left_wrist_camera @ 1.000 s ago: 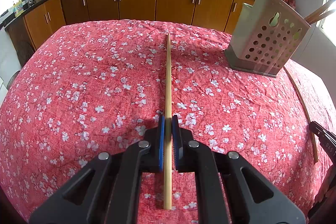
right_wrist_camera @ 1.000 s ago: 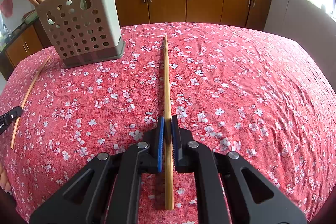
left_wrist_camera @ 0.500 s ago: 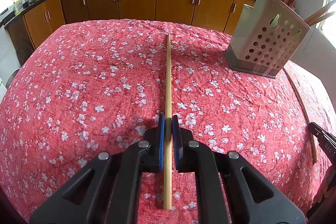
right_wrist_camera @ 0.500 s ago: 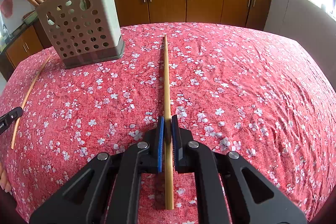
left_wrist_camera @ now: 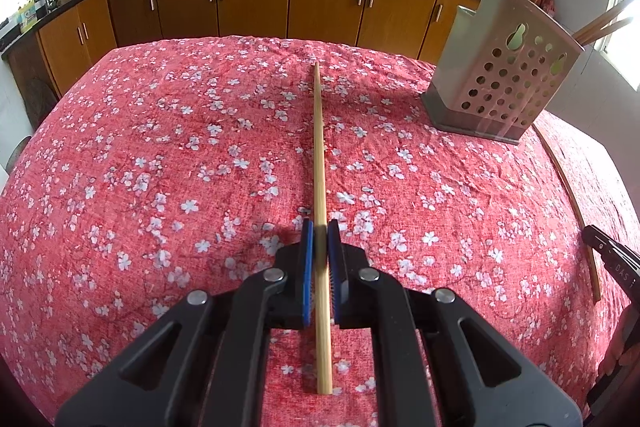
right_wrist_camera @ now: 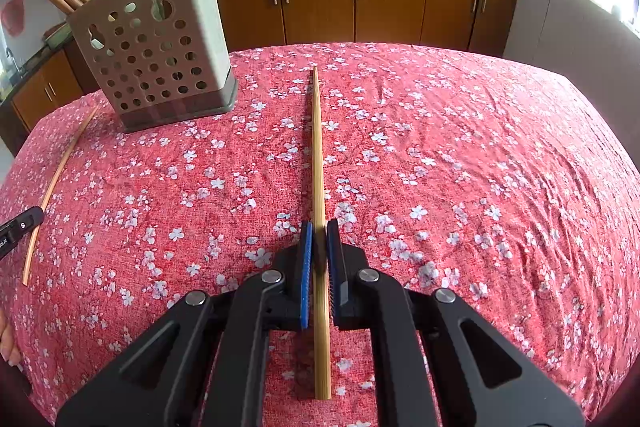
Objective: Organize utensils
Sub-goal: 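Grasp a chopstick with the left gripper while the right gripper grasps the last one, then raise both chopsticks upright and carry them above the holder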
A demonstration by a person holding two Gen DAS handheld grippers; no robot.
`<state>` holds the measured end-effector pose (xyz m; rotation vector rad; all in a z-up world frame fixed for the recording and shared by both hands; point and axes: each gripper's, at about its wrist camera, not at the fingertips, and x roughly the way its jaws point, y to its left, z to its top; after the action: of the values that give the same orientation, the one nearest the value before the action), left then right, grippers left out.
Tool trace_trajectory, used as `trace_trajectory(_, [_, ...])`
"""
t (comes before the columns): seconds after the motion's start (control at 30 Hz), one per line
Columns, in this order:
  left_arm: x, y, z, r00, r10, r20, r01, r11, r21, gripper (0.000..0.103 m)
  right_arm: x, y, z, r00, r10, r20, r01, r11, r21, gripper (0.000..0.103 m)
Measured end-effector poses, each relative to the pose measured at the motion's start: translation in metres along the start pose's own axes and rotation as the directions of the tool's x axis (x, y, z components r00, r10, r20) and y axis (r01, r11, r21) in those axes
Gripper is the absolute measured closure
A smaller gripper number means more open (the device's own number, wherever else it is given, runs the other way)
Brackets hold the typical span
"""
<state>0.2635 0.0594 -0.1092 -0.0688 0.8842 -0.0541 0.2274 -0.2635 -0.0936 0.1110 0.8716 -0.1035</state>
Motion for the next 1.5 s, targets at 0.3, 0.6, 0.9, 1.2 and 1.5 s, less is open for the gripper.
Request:
trace_trajectory(0.3, [-0.006,-0.007,-0.007,1.000,0.024,-0.006,-0.024,0.998,0.061,0.093,-0.001,0.002,-0.001,1.000,0.000,-0.001,0.000,1.000,0.001,0.094])
trace_trajectory(0.6, [-0.013,-0.004,-0.010,1.000,0.029,-0.004,-0.028,0.997,0.070,0.093,-0.007,-0.002,-0.005,1.000,0.016,-0.001,-0.016,1.000,0.006,0.094])
trace_trajectory(0.9, [-0.014,-0.001,-0.011,1.000,0.024,-0.007,-0.023,0.997,0.069,0.092,-0.012,-0.007,-0.009,1.000,0.027,-0.003,-0.027,1.000,0.007,0.094])
trace_trajectory(1.2, [-0.016,-0.001,-0.014,1.000,0.022,-0.009,-0.022,0.997,0.079,0.092,-0.015,-0.011,-0.010,0.999,0.036,-0.003,-0.036,0.999,0.010,0.094])
trace_trajectory(1.5, [-0.015,-0.008,-0.016,0.999,0.044,-0.010,-0.043,0.991,0.123,0.095,-0.015,-0.013,-0.009,0.999,0.050,-0.002,-0.050,0.999,0.018,0.095])
